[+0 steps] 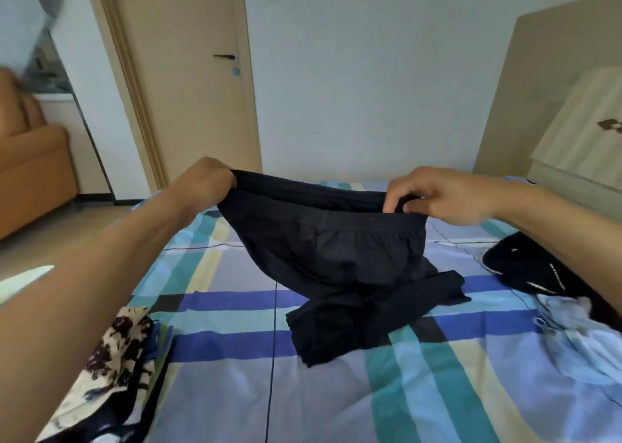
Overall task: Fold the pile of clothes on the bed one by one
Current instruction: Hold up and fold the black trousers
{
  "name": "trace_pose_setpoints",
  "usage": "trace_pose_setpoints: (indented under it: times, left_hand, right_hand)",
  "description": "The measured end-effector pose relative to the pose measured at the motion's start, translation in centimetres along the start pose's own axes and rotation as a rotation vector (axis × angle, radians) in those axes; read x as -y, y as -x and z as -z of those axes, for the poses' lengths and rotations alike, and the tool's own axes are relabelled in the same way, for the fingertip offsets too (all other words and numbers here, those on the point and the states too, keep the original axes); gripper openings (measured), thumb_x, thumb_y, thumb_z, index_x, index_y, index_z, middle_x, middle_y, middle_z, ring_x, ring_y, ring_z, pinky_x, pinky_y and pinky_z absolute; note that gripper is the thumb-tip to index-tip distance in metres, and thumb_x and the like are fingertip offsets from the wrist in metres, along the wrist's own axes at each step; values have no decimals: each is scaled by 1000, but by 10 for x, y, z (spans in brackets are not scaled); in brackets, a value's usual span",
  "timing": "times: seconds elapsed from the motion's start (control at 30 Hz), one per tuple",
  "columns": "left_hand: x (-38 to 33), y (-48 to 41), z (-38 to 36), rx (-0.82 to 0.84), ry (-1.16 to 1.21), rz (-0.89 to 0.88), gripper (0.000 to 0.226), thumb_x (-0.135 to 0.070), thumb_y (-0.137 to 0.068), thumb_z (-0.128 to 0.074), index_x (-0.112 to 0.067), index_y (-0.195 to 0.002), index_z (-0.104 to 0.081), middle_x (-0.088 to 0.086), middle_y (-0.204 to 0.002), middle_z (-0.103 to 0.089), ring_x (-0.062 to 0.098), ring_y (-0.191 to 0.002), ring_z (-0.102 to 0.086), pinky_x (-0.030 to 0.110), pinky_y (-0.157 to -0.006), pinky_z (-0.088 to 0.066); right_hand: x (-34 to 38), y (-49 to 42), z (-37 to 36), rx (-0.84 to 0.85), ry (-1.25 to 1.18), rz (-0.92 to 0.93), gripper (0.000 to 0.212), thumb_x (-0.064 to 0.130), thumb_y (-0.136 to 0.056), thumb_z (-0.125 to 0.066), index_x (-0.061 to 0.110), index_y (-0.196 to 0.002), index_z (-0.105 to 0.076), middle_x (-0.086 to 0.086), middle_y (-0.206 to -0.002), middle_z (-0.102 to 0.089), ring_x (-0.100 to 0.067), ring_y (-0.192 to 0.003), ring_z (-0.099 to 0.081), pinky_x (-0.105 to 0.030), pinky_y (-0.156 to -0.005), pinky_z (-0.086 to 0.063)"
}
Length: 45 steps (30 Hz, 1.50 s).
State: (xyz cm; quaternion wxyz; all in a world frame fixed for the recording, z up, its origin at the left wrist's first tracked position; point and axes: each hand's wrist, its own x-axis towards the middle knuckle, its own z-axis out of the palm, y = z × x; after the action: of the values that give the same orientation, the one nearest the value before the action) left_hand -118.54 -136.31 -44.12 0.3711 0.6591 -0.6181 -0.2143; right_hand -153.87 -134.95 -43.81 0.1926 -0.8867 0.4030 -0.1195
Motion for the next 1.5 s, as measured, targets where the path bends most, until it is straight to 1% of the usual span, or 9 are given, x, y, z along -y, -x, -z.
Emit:
trace_pose_setpoints:
  times: [0.3, 0.4, 0.53, 0.73, 0.9, 1.03, 1.2, 1.33, 1.5]
  left_hand:
    - [-101, -7, 53, 109, 497, -55, 16, -8, -85, -46, -15, -77, -58, 2, -69, -57, 17, -63, -54, 27, -59, -44]
    - [-116, -10, 64, 183, 503, -145, 18, -24, -92, -54, -16, -81, -64, 0, -69, -68, 16, -65, -64, 27, -66, -49]
    - [-121, -22, 75, 396, 263, -438, 51, -59, -76, -73, -17, -103, -66, 1, -99, -72, 14, -90, -69, 24, -76, -54]
    - [-160, -68, 100, 112, -117, -601, 17, -28, -97, -63, -16, -108, -67, -2, -103, -71, 15, -96, -67, 38, -92, -54]
    - [-301, -96, 202, -366, 179, -585, 27, -22, -100, -59, -8, -122, -66, 7, -117, -67, 23, -108, -62, 37, -98, -50]
    - [-358, -88, 244, -393, 349, -568, 28, -22, -102, -51, -7, -125, -59, 7, -123, -63, 21, -106, -61, 35, -88, -53]
    - [-348, -63, 259, -209, 280, -688, 47, -46, -86, -73, -13, -120, -67, -1, -116, -71, 14, -105, -67, 29, -91, -52]
    - [-328, -55, 257, -116, 177, -724, 37, -33, -89, -72, -9, -117, -70, 2, -116, -72, 20, -112, -67, 26, -88, -52]
    - [-307, -49, 236, 1, 81, -472, 43, -42, -88, -71, -14, -120, -64, 1, -116, -70, 18, -109, -65, 32, -86, -54]
  right_hand:
    - [15, 20, 102, 13, -662, -103, 38, 21, -86, -54, -7, -103, -75, -28, -122, -66, -35, -111, -64, -39, -100, -51]
    - [21, 25, 121, -44, -445, -81, 58, 48, -78, -77, -4, -105, -74, -16, -111, -72, -23, -100, -67, -29, -94, -52]
    - [16, 10, 139, -330, -303, -94, 10, 18, -86, -75, 7, -85, -77, -2, -88, -75, -13, -83, -69, -25, -80, -50]
    - [23, -25, 218, -490, -168, -187, 17, 10, -86, -76, -2, -88, -64, -7, -81, -65, -21, -79, -62, -34, -70, -51]
    - [130, -42, 352, -991, -164, 83, 15, 9, -87, -75, 12, -83, -61, -3, -81, -63, -16, -75, -61, -26, -68, -50]
    - [184, -31, 392, -935, -270, 160, 25, 24, -87, -76, 11, -105, -66, -3, -99, -73, -18, -91, -70, -32, -85, -55]
    - [177, -1, 394, -888, -357, 212, 14, 9, -95, -60, 20, -86, -62, 0, -86, -63, -18, -87, -59, -26, -72, -48]
    - [164, 11, 382, -832, -316, 109, 25, 9, -93, -67, 14, -117, -68, -2, -109, -70, -15, -98, -65, -29, -84, -51]
    - [153, 3, 352, -809, -360, -105, 21, 12, -88, -69, 7, -109, -69, -8, -107, -71, -21, -94, -66, -32, -81, -54]
